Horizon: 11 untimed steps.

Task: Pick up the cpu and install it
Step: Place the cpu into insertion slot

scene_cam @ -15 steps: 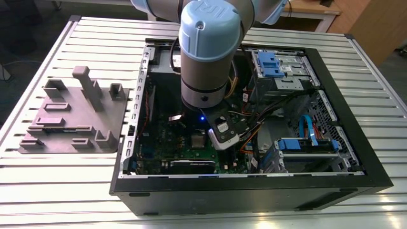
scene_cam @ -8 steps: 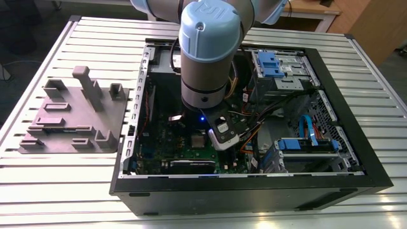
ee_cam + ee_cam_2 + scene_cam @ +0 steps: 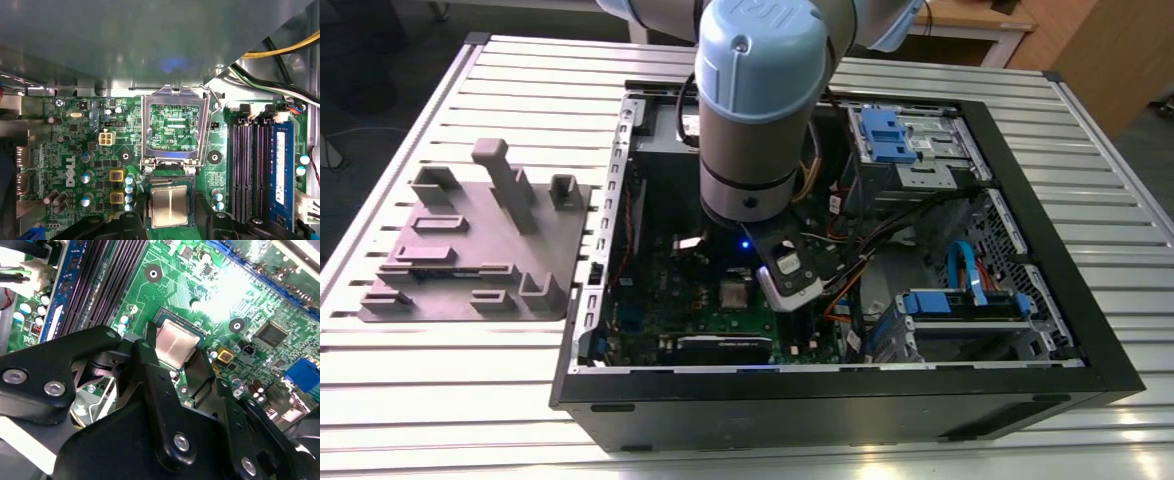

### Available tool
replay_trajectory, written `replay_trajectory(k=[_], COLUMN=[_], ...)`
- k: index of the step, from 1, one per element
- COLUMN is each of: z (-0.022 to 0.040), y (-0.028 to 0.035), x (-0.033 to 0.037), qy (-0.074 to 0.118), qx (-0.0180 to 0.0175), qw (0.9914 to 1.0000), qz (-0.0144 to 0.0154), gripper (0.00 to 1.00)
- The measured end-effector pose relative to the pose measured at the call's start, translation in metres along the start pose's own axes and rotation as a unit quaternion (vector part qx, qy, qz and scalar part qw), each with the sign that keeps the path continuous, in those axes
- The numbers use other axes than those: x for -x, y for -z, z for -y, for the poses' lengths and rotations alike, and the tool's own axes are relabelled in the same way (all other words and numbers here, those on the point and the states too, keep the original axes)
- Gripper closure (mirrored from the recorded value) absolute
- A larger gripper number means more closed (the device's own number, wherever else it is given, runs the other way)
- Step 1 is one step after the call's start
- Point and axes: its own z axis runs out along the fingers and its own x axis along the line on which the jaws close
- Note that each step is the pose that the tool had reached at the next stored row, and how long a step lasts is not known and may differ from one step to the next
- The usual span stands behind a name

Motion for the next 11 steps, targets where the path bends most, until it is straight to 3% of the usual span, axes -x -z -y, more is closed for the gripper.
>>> replay_trajectory(k=[4,8,11], z=[0.0002,0.0,0.0], y=[-0.0045,-0.0045,-0.001], x=[0.0001,0.0002,0.0002], qy=[0.0,0.0,0.0], qx=[-0.0003,0.0001,0.0011], qw=[1.0,1.0,1.0], qz=[-0.0001,0.0001,-0.0009], gripper=[0.5,0.5,0.5])
